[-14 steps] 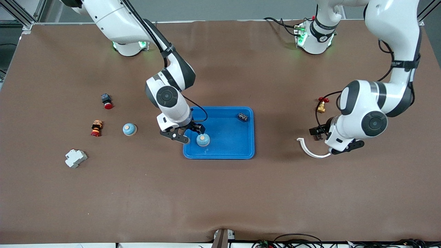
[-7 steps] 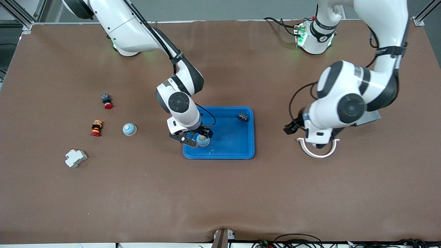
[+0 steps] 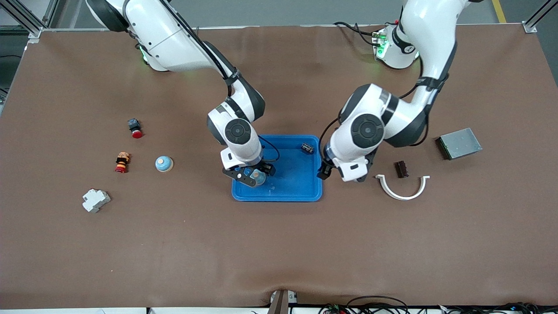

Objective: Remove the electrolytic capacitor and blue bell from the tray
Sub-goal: 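Move the right gripper to the bell while the left gripper reaches the capacitor, then grasp the bell with the right gripper while the left gripper grasps the capacitor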

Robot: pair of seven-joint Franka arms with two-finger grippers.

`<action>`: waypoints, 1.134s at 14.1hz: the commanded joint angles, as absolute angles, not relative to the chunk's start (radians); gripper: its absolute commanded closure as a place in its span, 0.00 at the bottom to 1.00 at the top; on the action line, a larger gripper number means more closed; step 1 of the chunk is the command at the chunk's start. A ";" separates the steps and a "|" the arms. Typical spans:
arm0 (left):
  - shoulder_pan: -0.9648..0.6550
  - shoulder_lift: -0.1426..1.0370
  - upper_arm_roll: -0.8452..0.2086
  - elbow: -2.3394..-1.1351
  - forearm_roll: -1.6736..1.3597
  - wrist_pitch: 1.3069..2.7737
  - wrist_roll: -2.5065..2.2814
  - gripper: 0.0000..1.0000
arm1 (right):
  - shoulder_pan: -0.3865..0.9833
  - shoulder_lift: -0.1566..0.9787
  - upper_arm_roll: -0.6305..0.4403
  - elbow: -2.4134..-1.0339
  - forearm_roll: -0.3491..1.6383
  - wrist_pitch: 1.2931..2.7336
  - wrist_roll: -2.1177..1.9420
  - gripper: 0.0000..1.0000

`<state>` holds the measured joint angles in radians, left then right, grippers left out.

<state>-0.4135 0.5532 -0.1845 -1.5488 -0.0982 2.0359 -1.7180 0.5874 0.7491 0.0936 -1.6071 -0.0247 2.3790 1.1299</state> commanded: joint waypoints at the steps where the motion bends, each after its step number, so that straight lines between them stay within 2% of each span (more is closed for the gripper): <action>1: -0.440 0.616 -0.176 -1.519 -0.075 2.089 -1.819 0.00 | 0.611 0.782 0.078 -1.566 -0.060 2.385 1.180 0.00; 5: -0.479 0.690 -0.169 -1.519 -0.052 2.170 -1.882 0.00 | 0.609 0.788 0.078 -1.559 -0.075 2.387 1.184 0.00; 14: -0.523 0.727 -0.173 -1.534 -0.015 2.166 -1.919 0.00 | 0.606 0.798 0.071 -1.537 -0.095 2.385 1.183 0.00; 16: -0.538 0.730 -0.172 -1.567 -0.015 2.164 -1.919 0.00 | 0.604 0.799 0.066 -1.534 -0.097 2.385 1.181 0.00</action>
<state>-0.5177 0.7224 -0.1796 -1.5502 -0.0396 2.1715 -1.8991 0.5978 0.7766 0.0753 -1.5674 -0.0660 2.3885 1.1542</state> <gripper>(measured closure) 0.000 0.000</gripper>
